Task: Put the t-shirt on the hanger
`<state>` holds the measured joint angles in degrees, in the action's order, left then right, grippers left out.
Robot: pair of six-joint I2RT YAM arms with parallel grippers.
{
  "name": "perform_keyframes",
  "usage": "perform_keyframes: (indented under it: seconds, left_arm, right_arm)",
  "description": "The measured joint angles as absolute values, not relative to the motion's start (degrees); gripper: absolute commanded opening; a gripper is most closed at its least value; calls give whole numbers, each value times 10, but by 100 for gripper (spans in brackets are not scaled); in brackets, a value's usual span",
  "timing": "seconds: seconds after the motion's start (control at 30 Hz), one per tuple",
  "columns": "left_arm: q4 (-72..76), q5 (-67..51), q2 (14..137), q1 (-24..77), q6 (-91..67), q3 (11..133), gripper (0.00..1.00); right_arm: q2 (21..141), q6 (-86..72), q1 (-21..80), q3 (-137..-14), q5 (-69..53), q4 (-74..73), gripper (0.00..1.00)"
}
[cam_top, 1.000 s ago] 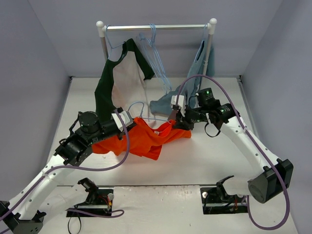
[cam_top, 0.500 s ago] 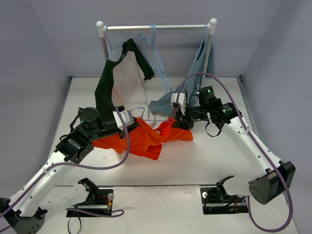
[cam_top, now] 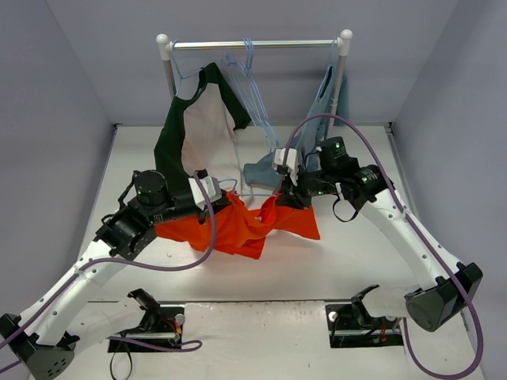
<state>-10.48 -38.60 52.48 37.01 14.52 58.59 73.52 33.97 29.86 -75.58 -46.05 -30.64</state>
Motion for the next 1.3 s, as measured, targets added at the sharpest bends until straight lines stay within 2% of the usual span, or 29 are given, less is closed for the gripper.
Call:
perform_keyframes:
  seconds: [0.27,0.57,0.77,0.83,1.0,1.3]
  left_arm:
    - [-105,-390,554,372,143,592,0]
    - [-106,-389,562,372,144,598,0]
    - [-107,-389,562,372,145,598,0]
    - [-111,-385,561,372,146,598,4]
    - [-134,-356,546,371,156,598,20]
    - [-181,-312,477,322,166,597,24]
  right_arm:
    - [742,327,321,-771,-463,-302,15]
    - [745,326,324,-774,-464,-302,0]
    - [745,326,324,-774,-465,-302,0]
    - [745,326,324,-774,-464,-302,0]
    - [744,321,328,-783,-454,-302,0]
    - [708,296,331,-827,-447,-286,0]
